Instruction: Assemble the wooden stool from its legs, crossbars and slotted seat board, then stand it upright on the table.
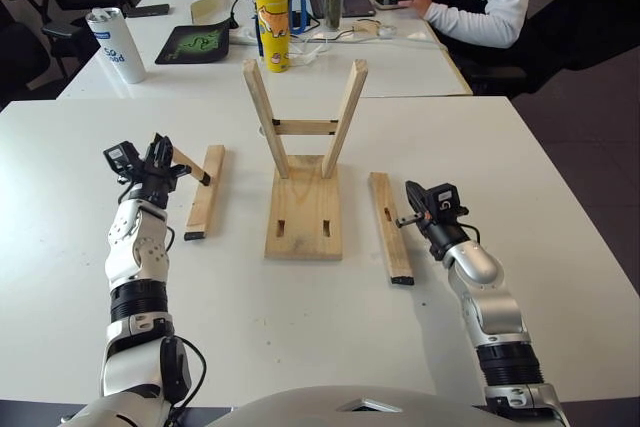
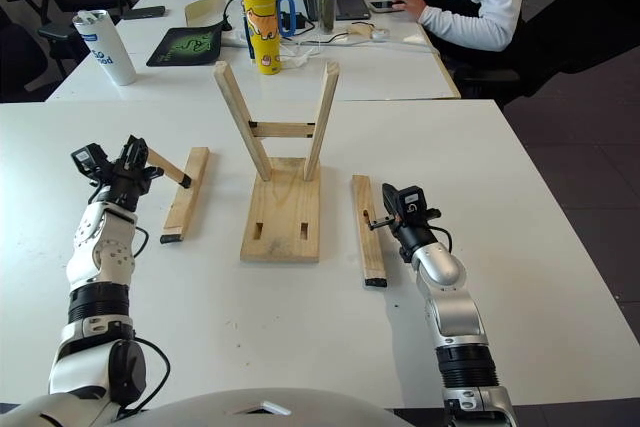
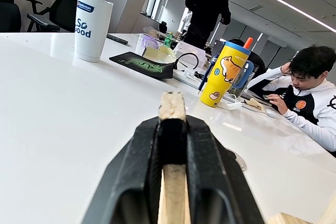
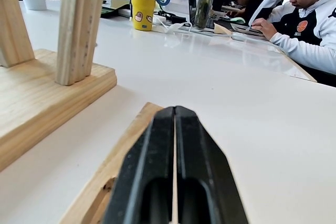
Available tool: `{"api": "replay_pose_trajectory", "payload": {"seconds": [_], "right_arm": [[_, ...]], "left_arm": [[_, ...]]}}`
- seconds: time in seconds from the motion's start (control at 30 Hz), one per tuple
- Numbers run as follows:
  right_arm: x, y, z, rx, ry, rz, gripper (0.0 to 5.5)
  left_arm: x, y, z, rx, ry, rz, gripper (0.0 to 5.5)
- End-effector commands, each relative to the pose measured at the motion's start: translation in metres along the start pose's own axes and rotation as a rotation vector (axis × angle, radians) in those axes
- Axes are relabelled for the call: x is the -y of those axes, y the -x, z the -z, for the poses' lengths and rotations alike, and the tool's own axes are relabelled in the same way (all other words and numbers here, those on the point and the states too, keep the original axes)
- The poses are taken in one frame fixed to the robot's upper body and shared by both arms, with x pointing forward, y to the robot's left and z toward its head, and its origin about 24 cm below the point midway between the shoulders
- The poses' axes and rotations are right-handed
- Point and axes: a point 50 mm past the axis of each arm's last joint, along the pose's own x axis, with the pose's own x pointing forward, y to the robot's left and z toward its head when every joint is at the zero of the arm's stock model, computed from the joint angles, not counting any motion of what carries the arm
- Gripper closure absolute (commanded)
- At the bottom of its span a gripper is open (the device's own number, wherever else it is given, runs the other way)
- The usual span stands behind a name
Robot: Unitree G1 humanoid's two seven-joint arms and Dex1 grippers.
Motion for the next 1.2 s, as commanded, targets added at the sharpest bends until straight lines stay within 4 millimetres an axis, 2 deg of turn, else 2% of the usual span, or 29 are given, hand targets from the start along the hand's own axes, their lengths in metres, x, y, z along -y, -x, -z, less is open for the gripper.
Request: {"api": "replay_pose_trajectory", "payload": {"seconds": [0.03,0.3,0.43,0.53,0.73,0.97,1.07,1.2], "right_arm": [[0.002,-0.001,-0.001,-0.001,-0.009,0.009,5.50],[0.002,-0.002,-0.003,0.005,-0.015,0.012,5.50],[0.003,-0.002,-0.004,0.007,-0.011,0.012,5.50],[0.002,-0.002,-0.004,0.009,-0.008,0.012,5.50],[0.001,-0.002,-0.004,0.010,-0.006,0.011,5.50],[0.000,-0.002,-0.005,0.015,0.000,0.004,5.50],[0.000,-0.003,-0.005,0.018,0.000,0.009,5.50],[0.000,-0.003,-0.005,0.017,-0.003,0.011,5.50]], "left_arm": [[-0.001,0.002,0.003,-0.026,-0.001,-0.004,5.06],[-0.008,0.009,0.024,-0.142,-0.183,-0.104,5.06],[0.004,0.014,0.032,-0.140,-0.230,-0.102,5.06],[0.014,0.021,0.045,-0.167,-0.262,-0.088,5.06],[0.018,0.033,0.069,-0.270,-0.319,-0.055,5.06],[0.027,0.023,0.061,-0.340,-0.426,-0.003,5.06],[0.021,0.031,0.075,-0.448,-0.413,-0.007,5.06],[0.015,0.036,0.082,-0.491,-0.331,-0.039,5.06]]}}
